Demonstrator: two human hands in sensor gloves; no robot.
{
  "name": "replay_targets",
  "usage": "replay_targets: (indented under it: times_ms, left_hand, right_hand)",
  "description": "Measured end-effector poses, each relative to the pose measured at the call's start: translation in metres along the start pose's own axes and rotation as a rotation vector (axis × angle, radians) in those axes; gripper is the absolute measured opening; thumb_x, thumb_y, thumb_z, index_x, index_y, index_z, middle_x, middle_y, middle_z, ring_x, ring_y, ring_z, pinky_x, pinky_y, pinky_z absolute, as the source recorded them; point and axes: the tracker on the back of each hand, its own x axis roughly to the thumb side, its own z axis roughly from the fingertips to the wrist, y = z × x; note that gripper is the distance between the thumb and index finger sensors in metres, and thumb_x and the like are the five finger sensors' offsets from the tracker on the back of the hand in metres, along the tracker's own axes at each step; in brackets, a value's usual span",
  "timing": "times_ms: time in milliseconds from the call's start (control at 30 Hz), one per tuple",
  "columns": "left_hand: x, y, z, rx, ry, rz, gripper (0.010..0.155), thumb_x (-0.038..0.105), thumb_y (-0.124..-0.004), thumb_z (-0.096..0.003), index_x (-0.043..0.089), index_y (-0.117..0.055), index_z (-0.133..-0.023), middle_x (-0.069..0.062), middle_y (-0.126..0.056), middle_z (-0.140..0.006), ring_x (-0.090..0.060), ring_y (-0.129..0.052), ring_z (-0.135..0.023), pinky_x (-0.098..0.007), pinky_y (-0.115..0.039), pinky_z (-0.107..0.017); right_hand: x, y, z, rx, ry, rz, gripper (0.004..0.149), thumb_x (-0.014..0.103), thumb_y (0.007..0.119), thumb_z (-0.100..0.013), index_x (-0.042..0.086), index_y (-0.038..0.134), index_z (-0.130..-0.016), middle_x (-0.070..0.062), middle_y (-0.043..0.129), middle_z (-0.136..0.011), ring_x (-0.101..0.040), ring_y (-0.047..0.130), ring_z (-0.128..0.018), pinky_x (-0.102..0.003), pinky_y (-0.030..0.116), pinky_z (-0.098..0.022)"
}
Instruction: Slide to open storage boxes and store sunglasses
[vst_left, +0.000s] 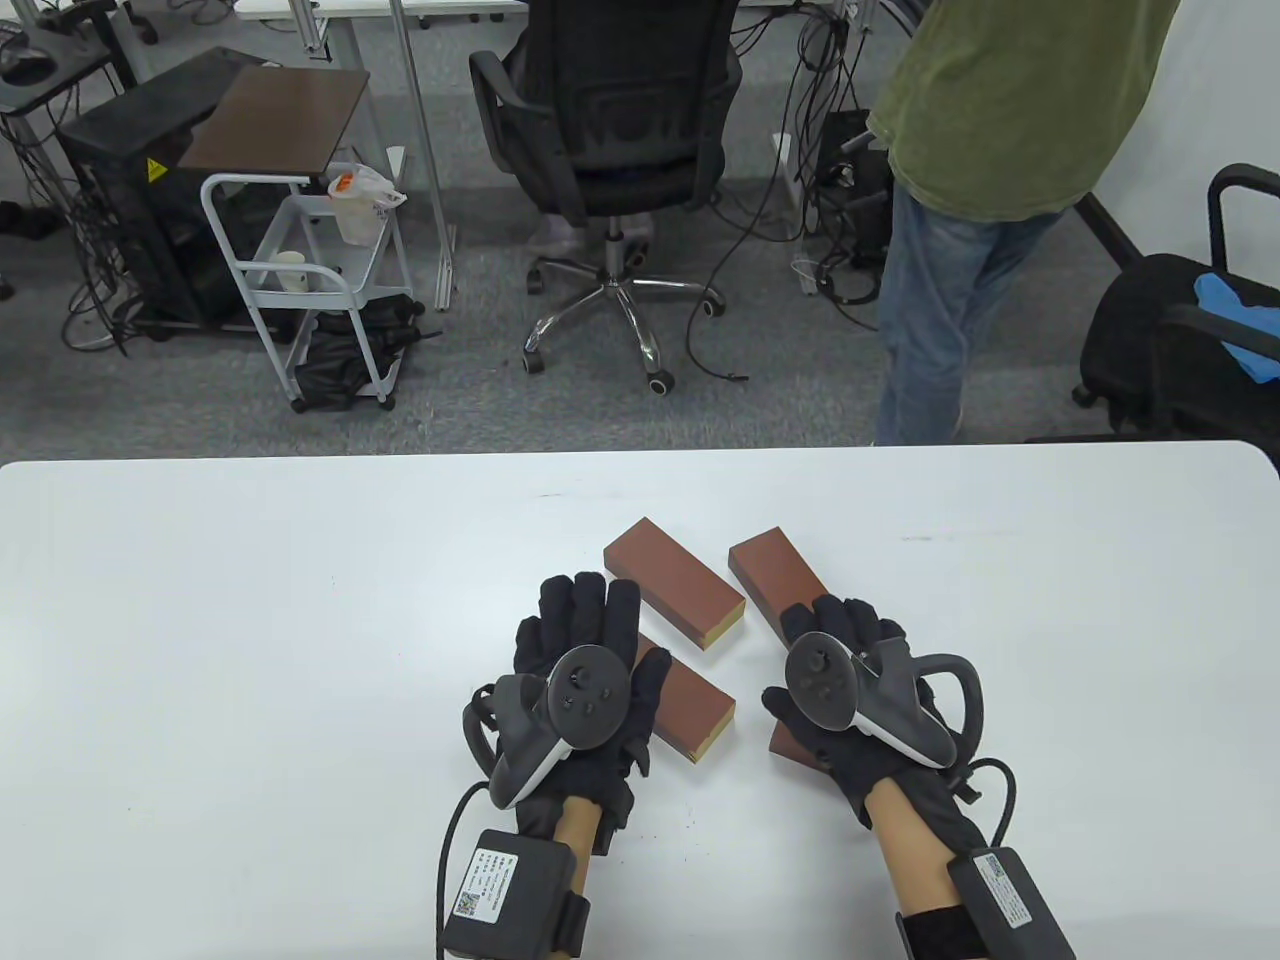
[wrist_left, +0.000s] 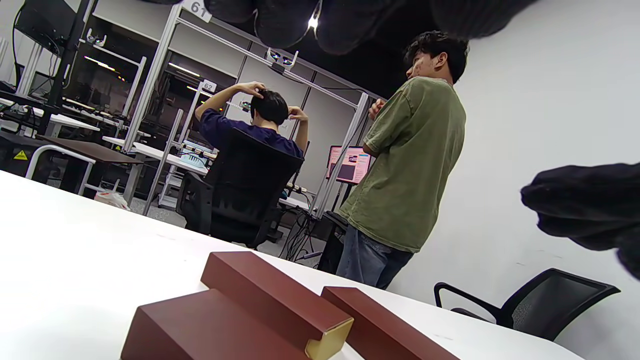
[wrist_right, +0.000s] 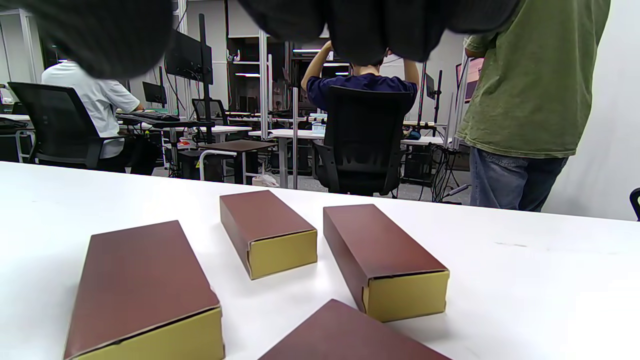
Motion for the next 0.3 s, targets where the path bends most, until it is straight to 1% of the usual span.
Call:
replay_targets:
  times_ms: [133, 300]
  left_hand:
    - [-0.0009, -0.0001, 0.0001, 0.001, 0.002, 0.009, 0.071, 0.062, -0.060, -0.0430, 0.035, -0.054, -0.109, 0.001, -0.046, -0.118, -0.028, -0.034, -0.112, -0.060, -0.042, -0.077]
    - [-0.0022, -0.0011, -0.0002, -0.003, 0.001, 0.012, 0.071, 0.062, -0.060, -0.0429, 0.035, -0.055, -0.109, 0.001, -0.046, -0.118, -0.026, -0.034, -0.112, -0.057, -0.042, -0.078]
  right_hand:
    - [-0.0027, 0.0020, 0.0006, 0.003, 0.005, -0.009, 0.075, 0.060, 0.076, -0.031, 0.027, 0.055, -0.094, -0.010, 0.055, -0.105, -0.039, 0.057, -0.095, -0.054, 0.053, -0.070]
    - [-0.0093, 0.0056, 0.0024, 0.015, 0.017, -0.017, 0.075, 0.060, 0.076, -0.031, 0.027, 0.054, -0.094, -0.010, 0.055, -0.105, -0.039, 0.057, -0.095, -0.054, 0.053, -0.070]
